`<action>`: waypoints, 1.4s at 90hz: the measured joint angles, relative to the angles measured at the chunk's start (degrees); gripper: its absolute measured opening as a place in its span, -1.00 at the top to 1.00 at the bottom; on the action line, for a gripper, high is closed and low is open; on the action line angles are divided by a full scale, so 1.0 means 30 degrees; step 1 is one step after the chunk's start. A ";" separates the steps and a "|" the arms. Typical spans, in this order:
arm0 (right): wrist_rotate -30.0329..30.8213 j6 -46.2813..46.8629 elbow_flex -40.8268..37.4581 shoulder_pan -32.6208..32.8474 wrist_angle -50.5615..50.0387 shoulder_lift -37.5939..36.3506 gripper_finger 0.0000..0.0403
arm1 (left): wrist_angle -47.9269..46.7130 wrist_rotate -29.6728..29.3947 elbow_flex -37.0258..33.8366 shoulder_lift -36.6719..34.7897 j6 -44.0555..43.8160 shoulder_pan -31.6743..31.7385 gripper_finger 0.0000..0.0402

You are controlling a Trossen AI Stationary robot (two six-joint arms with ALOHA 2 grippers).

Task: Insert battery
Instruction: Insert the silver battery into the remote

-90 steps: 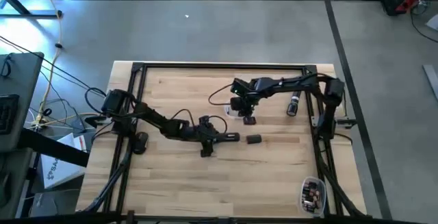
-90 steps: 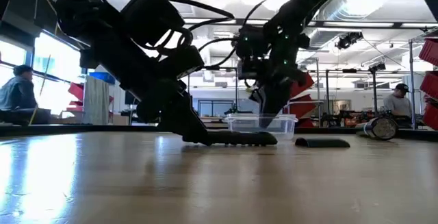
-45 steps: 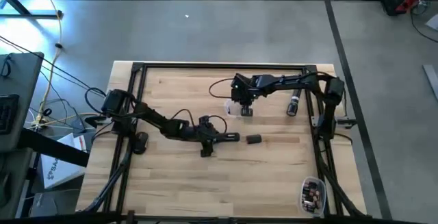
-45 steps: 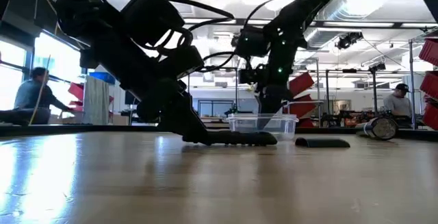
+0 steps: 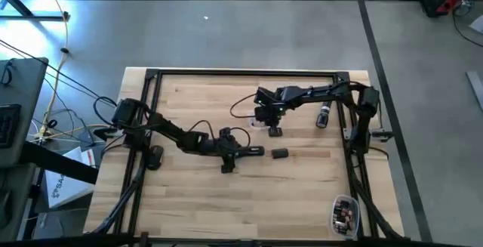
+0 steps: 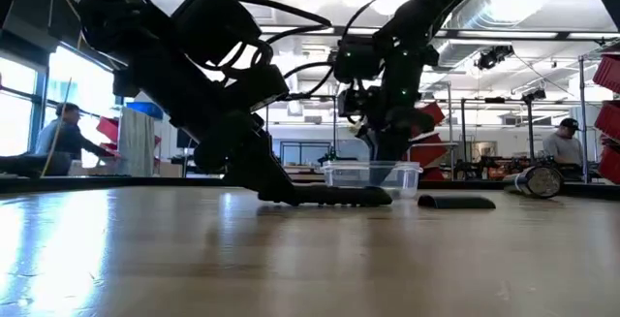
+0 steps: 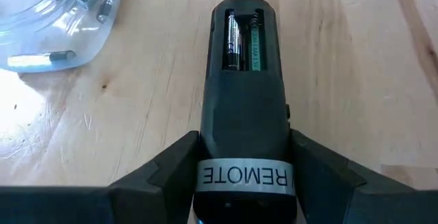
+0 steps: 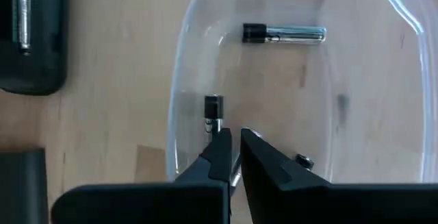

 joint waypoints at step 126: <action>0.1829 0.6178 0.0066 -0.0745 0.0863 0.1382 0.72 | -0.0087 0.0029 0.0015 -0.0006 0.0071 0.0002 0.09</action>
